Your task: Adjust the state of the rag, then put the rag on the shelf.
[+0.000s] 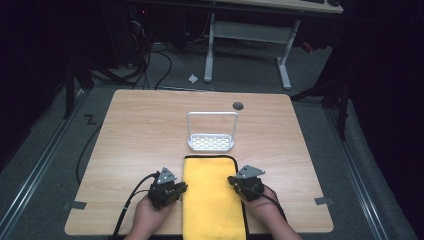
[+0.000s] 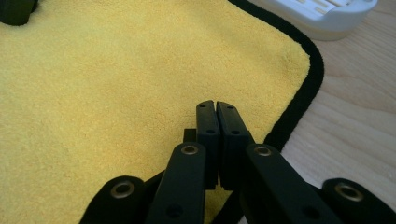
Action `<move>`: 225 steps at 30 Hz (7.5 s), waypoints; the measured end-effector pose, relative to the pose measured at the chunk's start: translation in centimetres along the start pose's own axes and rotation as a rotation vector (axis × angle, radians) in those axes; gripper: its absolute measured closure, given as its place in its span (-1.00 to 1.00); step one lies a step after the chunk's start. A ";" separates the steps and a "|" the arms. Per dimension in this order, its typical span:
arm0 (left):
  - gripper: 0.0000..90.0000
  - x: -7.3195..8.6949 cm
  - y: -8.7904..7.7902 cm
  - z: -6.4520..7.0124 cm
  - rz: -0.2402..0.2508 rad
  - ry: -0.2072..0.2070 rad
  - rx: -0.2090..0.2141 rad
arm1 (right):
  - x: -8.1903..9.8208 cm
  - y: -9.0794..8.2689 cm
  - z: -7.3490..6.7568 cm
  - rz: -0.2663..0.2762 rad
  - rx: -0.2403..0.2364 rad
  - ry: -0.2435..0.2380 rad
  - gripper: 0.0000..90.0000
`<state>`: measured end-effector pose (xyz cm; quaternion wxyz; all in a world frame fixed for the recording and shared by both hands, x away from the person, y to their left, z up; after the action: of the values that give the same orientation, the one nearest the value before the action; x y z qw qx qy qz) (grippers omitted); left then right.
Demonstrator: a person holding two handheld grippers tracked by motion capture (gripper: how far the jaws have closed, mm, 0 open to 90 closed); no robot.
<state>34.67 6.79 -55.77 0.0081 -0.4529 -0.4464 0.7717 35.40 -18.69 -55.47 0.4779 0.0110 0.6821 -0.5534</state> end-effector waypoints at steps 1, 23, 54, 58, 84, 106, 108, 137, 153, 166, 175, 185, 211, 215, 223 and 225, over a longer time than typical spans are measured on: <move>0.81 0.1 -0.1 0.2 -0.001 0.000 0.005 | 0.2 -0.2 -0.1 0.000 -0.006 0.001 0.97; 0.31 -1.5 -0.9 -0.2 0.020 -0.061 0.018 | 2.0 -2.0 -1.6 0.006 -0.067 -0.032 0.84; 0.73 -3.8 3.5 -2.9 0.062 -0.092 -0.043 | -1.2 0.1 1.6 0.060 0.045 0.146 0.05; 0.73 -3.7 3.5 -3.0 0.060 -0.100 -0.034 | -1.8 1.5 1.6 0.033 0.039 0.136 -0.11; 0.73 -3.8 3.4 -3.2 0.068 -0.134 -0.019 | -2.0 1.3 0.4 0.069 -0.014 0.141 0.69; 0.83 -6.5 -0.6 -1.8 0.260 -0.095 -0.019 | -3.2 -0.7 0.2 0.200 0.033 0.105 0.68; 0.83 -7.0 -1.1 -1.6 0.278 -0.073 -0.029 | -3.7 -1.1 0.2 0.216 0.039 0.099 0.68; 0.84 -15.3 -8.3 -1.5 0.526 -0.001 -0.078 | -12.4 -7.5 2.3 0.456 0.136 0.044 0.69; 0.84 -19.4 -11.8 -0.8 0.615 0.082 -0.122 | -16.2 -10.9 3.2 0.564 0.176 0.033 0.69; 0.84 -22.0 -13.0 -1.0 0.658 0.129 -0.163 | -18.8 -12.8 4.4 0.613 0.202 0.030 0.69; 0.84 -23.8 -12.6 -2.4 0.641 0.154 -0.224 | -20.6 -12.0 5.4 0.598 0.218 0.047 0.69; 0.84 -25.9 -10.4 -5.5 0.599 0.151 -0.237 | -21.8 -9.7 7.5 0.594 0.224 0.040 0.68; 0.85 -26.0 -2.0 -11.5 0.415 0.041 -0.204 | -22.1 -2.5 13.3 0.411 0.177 0.054 0.66; 0.85 -25.1 -1.0 -11.8 0.375 0.034 -0.191 | -21.4 -1.6 13.5 0.385 0.155 0.062 0.67; 0.86 -23.9 0.1 -12.1 0.326 0.013 -0.155 | -21.1 -1.3 14.0 0.367 0.094 0.119 0.68; 0.86 -23.8 0.4 -12.0 0.313 0.024 -0.157 | -20.9 -1.1 14.3 0.347 0.092 0.138 0.73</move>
<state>57.28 4.82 -41.87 -0.1422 -0.5251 -0.4292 0.7210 55.28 -19.30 -39.72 0.5171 0.1883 0.6752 -0.4911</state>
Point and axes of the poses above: each handheld gripper's, and its own axes: y roughly forward along the jaws, x roughly out of its underside, z roughly to its right, the point moved 4 cm from there along y, roughly forward along the jaws, and after that the axes turned 4 degrees about -z, right-handed, at the moved point
